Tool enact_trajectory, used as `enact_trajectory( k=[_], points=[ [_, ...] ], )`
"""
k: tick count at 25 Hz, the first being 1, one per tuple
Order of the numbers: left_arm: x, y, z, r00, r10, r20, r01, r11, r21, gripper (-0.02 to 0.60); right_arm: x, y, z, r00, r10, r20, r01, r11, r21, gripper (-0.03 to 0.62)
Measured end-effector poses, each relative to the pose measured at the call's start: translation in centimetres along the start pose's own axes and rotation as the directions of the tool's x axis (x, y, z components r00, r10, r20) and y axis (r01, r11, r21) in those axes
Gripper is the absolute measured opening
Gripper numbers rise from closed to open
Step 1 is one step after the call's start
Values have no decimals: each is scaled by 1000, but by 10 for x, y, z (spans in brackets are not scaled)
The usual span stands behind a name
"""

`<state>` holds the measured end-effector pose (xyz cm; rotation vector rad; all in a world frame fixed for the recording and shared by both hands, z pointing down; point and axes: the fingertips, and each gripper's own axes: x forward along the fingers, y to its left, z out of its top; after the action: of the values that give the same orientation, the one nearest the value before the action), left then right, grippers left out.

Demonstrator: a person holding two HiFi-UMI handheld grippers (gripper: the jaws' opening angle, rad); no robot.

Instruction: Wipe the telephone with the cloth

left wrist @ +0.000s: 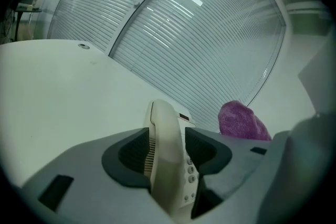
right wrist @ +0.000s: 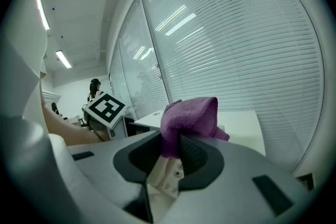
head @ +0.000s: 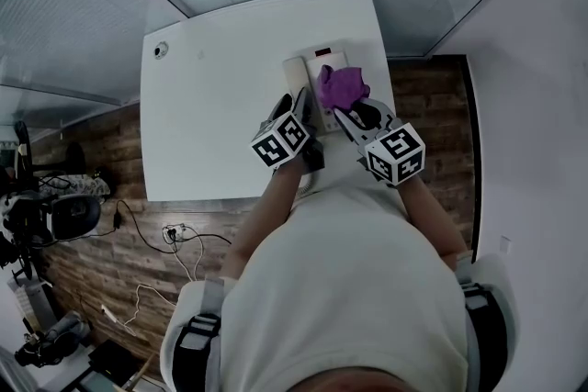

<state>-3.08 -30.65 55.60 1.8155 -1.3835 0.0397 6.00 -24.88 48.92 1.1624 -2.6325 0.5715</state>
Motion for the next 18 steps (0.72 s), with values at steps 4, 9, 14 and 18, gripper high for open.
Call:
enact_trajectory(
  k=[4,9,14,18],
  points=[
    [-11,1,1,1000,-13,9,13,1000,-18,225,-1,8,0,1000,1,5,-1,1000,-5,104],
    [-30,4,0,999,-26,22,27,999,-29,212,-6,20,-4,1000,-2,4,2,1000,-11,104],
    [-47,9,1,998,-42,41,43,999,-27,190,-9,33,-6,1000,-11,9,11,1000,-14,104],
    [-64,9,-5,998,-47,45,47,999,-5,175,-16,43,-10,1000,-19,15,19,1000,-18,104]
  ],
)
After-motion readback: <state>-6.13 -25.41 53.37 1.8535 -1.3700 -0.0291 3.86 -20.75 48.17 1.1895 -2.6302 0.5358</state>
